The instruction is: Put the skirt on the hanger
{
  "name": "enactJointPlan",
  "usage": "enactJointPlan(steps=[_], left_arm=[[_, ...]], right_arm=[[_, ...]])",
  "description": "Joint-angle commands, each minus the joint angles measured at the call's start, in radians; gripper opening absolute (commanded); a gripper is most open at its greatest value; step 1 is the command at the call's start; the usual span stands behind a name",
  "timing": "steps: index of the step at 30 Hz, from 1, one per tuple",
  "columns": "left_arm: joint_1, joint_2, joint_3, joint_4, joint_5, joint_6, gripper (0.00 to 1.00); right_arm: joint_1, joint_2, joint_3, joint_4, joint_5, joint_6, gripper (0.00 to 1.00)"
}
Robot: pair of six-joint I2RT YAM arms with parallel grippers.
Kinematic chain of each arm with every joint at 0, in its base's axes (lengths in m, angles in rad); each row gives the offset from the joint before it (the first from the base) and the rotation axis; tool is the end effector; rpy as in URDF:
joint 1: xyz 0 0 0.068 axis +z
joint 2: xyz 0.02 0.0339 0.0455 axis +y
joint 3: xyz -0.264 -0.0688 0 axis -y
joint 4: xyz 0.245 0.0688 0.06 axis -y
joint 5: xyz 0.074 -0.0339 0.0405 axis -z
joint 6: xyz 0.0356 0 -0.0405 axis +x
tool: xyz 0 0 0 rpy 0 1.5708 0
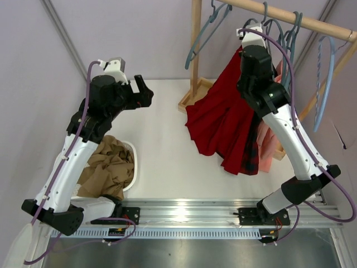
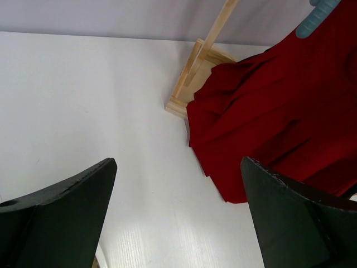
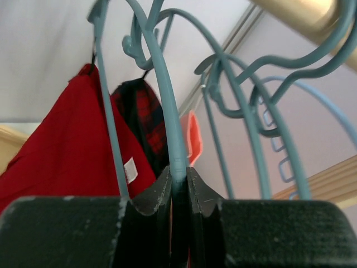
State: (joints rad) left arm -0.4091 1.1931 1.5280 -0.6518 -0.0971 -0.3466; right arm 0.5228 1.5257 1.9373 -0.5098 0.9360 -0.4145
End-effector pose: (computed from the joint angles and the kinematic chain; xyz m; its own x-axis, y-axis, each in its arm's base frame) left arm 0.2200 -0.0916 0.4620 -0.3747 -0.2061 -0.9040 0.1958 0.9354 -0.2944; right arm 0.2771 0.1266 0.5209 -0.2381 -0.4129 -0.8791 0.3303 0.8168 -0.4730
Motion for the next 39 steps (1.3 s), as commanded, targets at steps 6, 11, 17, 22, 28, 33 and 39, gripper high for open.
enactJointPlan(steps=[6,11,17,22,28,33,39], left_arm=[[0.009,-0.004,-0.005,0.034,0.031,0.024,1.00],[0.009,0.023,0.029,0.011,0.039,0.034,0.99],[0.009,0.025,0.038,0.014,0.030,0.029,1.00],[0.009,0.031,0.034,0.020,0.040,0.018,0.99],[0.009,0.046,0.066,0.018,0.056,0.024,1.00],[0.009,0.066,0.112,-0.011,0.040,0.070,0.99],[0.009,0.082,0.101,-0.023,0.017,0.086,0.99]], right_arm=[[0.003,-0.065,-0.103,0.059,0.082,0.088,0.00],[0.003,-0.067,-0.129,0.013,0.107,0.158,0.00],[-0.023,-0.068,-0.084,-0.085,0.136,0.217,0.00],[-0.030,-0.082,-0.044,-0.145,0.150,0.224,0.00],[-0.026,-0.147,0.000,-0.263,-0.161,0.361,0.53],[-0.004,-0.150,0.139,-0.402,-0.307,0.442,0.87],[0.127,-0.235,0.154,-0.391,-0.453,0.476,0.99]])
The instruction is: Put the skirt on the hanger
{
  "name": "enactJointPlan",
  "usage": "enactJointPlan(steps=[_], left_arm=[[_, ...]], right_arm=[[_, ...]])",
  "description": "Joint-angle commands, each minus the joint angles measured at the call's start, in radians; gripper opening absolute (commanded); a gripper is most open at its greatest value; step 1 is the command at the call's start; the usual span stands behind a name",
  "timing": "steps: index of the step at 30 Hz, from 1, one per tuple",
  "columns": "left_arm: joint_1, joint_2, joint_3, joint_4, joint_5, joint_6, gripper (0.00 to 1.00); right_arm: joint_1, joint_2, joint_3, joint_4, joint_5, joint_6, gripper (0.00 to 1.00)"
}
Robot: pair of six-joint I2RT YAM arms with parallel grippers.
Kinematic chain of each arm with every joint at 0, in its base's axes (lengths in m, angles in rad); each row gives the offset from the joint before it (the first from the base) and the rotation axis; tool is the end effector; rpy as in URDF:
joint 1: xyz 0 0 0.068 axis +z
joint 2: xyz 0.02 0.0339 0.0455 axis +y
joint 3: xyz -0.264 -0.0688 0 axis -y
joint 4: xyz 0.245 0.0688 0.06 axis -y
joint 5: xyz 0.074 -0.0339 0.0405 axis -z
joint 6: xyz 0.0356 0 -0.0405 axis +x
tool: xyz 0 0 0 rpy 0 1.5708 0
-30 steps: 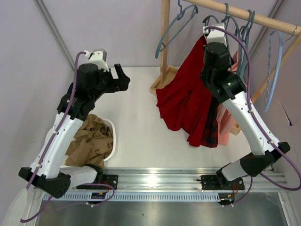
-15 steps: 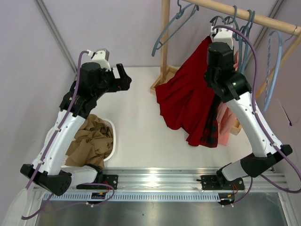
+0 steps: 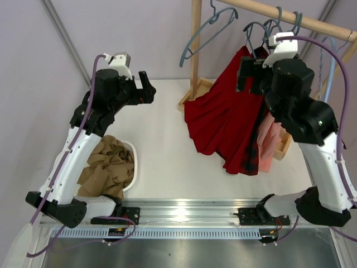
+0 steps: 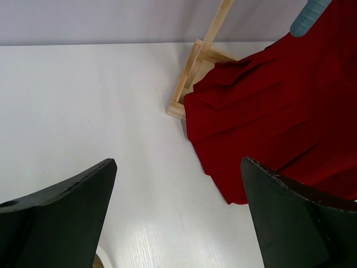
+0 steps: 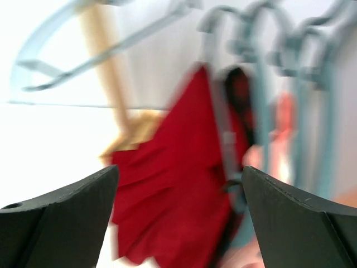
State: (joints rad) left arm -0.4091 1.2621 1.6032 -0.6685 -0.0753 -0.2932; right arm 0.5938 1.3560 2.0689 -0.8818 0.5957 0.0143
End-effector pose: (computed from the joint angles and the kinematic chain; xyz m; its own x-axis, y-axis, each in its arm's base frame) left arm 0.2344 -0.0987 0.4683 -0.3782 -0.1501 -0.9135 0.2319 0.9399 -0.2505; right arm 0.1867 0.1020 0.5597 -0.1394 -0.0798 -0.9870 -0.0027 0.9968 -0.0802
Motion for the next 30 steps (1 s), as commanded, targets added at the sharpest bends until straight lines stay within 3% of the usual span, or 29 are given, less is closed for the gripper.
enactJointPlan(steps=[1,5,11,18,21,30], left_arm=[[0.009,0.016,0.009,0.000,-0.003,0.022,1.00],[0.009,0.054,-0.012,0.020,0.006,-0.009,0.99],[0.010,0.031,-0.089,0.064,0.011,0.025,0.99],[0.016,-0.162,-0.278,0.099,0.029,0.077,1.00],[0.016,-0.264,-0.380,0.102,0.042,0.059,1.00],[0.016,-0.601,-0.701,0.032,-0.029,-0.090,1.00]], right_arm=[[0.096,-0.090,0.010,-0.011,-0.152,0.071,0.99],[0.202,-0.124,-0.117,0.052,-0.227,0.130,0.99],[0.271,-0.172,-0.476,0.187,-0.273,0.249,0.99],[0.302,-0.406,-1.016,0.669,-0.430,0.366,0.99],[0.304,-0.434,-1.128,0.728,-0.487,0.401,0.99],[0.304,-0.422,-1.300,0.803,-0.422,0.440,0.99]])
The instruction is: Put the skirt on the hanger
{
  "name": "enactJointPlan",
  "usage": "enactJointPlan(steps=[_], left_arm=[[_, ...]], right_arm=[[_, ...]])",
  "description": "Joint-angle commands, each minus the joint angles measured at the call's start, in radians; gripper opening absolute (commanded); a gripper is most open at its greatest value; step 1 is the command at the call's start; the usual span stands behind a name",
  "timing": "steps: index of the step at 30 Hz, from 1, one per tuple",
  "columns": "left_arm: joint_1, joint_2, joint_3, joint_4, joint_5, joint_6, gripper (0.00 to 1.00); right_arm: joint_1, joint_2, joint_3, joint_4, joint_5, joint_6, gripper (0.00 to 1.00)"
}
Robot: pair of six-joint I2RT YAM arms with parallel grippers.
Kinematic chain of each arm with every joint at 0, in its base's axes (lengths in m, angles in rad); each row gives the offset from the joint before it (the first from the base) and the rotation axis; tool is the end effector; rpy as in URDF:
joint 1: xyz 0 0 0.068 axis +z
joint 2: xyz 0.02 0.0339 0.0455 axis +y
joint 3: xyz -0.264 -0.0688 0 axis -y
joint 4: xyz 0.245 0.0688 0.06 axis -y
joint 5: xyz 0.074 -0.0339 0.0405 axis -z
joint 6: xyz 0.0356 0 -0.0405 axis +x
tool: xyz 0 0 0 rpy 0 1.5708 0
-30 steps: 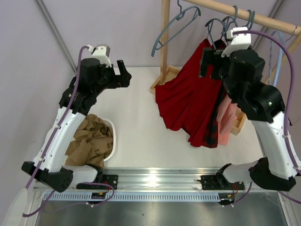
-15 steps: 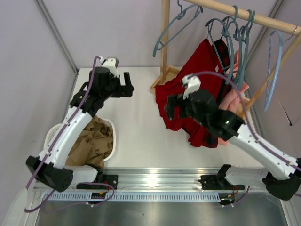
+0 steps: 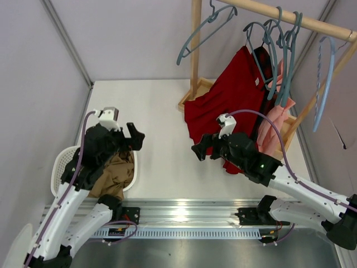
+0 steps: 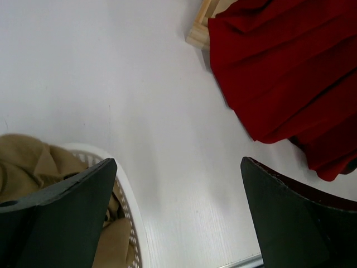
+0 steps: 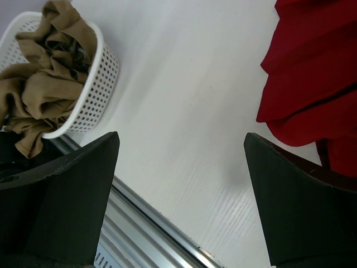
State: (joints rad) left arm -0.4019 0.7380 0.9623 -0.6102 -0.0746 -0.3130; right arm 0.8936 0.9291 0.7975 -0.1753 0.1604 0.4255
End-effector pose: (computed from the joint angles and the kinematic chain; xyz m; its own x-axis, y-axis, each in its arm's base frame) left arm 0.1406 -0.0569 0.3629 -0.4301 -0.1508 -0.8901 0.2040 0.9442 -0.2586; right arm 0.1403 0.1654 0.3193 -0.4506 0.0899 -0.8882 -0.5357 0.7687 0.3495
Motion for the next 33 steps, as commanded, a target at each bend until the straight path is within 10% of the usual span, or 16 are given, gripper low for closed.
enactJointPlan(steps=[1,33], left_arm=[[0.009,-0.095,-0.069,-0.043,-0.033,-0.081,0.99],[0.009,-0.150,-0.102,0.010,-0.120,-0.049,1.00]], right_arm=[[0.004,0.010,-0.032,0.108,0.019,0.032,0.99],[-0.044,0.039,0.034,0.106,0.103,0.059,0.99]])
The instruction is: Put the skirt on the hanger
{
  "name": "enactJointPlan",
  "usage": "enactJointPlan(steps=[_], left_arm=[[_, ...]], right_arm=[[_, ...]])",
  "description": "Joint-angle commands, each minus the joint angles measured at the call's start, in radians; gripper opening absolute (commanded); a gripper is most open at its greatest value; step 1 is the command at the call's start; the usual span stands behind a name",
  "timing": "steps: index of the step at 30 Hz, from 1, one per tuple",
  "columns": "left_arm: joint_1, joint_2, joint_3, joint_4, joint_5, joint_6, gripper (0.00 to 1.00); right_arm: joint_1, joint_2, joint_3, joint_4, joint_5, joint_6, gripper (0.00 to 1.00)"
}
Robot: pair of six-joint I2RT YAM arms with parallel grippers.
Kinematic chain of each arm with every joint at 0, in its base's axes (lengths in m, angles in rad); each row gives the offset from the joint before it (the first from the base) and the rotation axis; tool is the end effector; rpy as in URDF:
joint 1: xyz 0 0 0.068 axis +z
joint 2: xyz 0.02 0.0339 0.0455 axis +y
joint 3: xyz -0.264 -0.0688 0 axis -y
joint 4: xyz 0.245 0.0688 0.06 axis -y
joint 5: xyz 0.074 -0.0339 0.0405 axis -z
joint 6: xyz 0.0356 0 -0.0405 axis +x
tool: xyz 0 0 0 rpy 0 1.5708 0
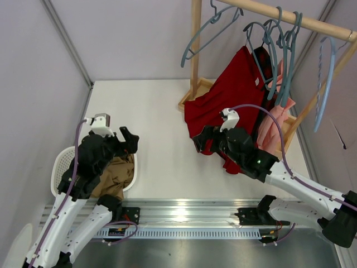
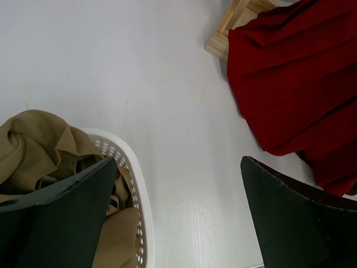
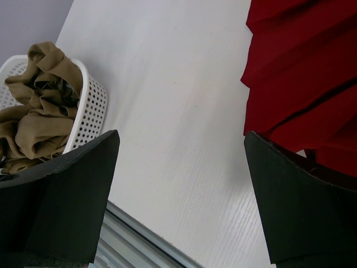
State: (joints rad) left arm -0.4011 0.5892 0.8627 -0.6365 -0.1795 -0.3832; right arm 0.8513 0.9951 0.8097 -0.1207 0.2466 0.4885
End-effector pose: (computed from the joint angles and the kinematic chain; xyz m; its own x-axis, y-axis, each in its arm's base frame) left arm 0.1149 -0.0418 0.3454 -0.3894 -0.2345 -0.8907 0.0916 0.9524 -0.2907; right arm 0.1592 0.1685 0.3161 -0.4457 0.1819 -0.8765 -0.4154 0.8253 0.3825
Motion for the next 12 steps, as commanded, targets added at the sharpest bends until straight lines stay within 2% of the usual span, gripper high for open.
enactJointPlan(steps=[1,12], left_arm=[[0.008,-0.005,-0.001,0.032,-0.015,0.023,0.99],[0.008,-0.025,0.006,-0.018,-0.043,0.037,1.00]], right_arm=[[-0.001,-0.027,0.019,0.061,0.017,-0.005,0.99],[0.011,-0.039,0.002,0.079,0.019,0.004,0.99]])
